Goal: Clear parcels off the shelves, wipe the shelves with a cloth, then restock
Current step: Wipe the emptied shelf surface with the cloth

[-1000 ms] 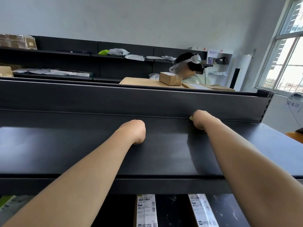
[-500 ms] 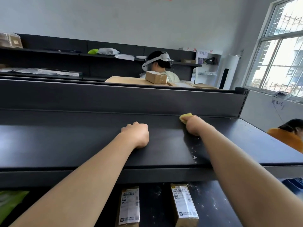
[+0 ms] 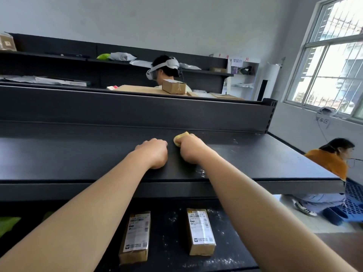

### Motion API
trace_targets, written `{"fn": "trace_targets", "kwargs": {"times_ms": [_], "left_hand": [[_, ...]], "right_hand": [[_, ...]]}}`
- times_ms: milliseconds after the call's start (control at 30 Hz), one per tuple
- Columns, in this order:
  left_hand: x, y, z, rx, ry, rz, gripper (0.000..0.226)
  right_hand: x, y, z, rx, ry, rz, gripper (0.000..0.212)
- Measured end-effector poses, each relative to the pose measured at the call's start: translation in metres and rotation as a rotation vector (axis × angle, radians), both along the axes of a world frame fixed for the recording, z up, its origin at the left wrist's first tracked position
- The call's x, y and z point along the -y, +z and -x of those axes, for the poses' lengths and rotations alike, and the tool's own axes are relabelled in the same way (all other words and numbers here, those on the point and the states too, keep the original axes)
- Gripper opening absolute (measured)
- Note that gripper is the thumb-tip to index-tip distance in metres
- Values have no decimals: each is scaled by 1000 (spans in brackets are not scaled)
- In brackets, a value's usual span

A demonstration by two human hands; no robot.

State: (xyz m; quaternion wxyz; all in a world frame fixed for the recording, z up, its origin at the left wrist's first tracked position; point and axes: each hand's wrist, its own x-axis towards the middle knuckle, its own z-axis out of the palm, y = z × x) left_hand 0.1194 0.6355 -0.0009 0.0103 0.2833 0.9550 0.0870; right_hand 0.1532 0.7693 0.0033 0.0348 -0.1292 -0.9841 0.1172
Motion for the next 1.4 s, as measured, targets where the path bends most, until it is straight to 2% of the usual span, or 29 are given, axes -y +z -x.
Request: {"fn": "trace_targets", "kwargs": {"times_ms": [133, 367, 500, 667, 733, 800, 900, 1000, 1167, 1267, 1300, 1400], "left_hand": [[2, -4, -6, 16, 22, -52, 41], [11, -3, -10, 2, 29, -93, 40], [24, -3, -16, -18, 20, -92, 38], [45, 0, -23, -13, 5, -73, 29], [51, 2, -26, -7, -3, -57, 28], [55, 3, -29, -14, -21, -37, 27], [58, 0, -35, -7, -31, -43, 28], [61, -2, -37, 10, -39, -88, 29], [63, -3, -41, 7, -40, -98, 29], [60, -1, -41, 9, -37, -95, 22], [58, 0, -42, 13, -45, -99, 20], [46, 0, -48, 23, -100, -115, 21]], "right_hand": [[-41, -5, -24, -25, -71, -71, 48], [-108, 8, -69, -74, -309, 10, 33], [-70, 23, -65, -216, -269, 77, 25], [25, 20, -41, -133, -96, 62, 22], [51, 9, -40, -82, -71, 22, 14], [62, 1, -45, -68, -77, -55, 16], [56, -4, -61, -55, -83, -107, 41], [32, -5, -78, -28, -111, -108, 53], [-21, -1, -112, -15, -268, -115, 54], [-39, 5, -126, -84, -318, -116, 28], [-39, 6, -126, -122, -322, -111, 26], [-13, 5, -106, -250, -241, -13, 40]]}}
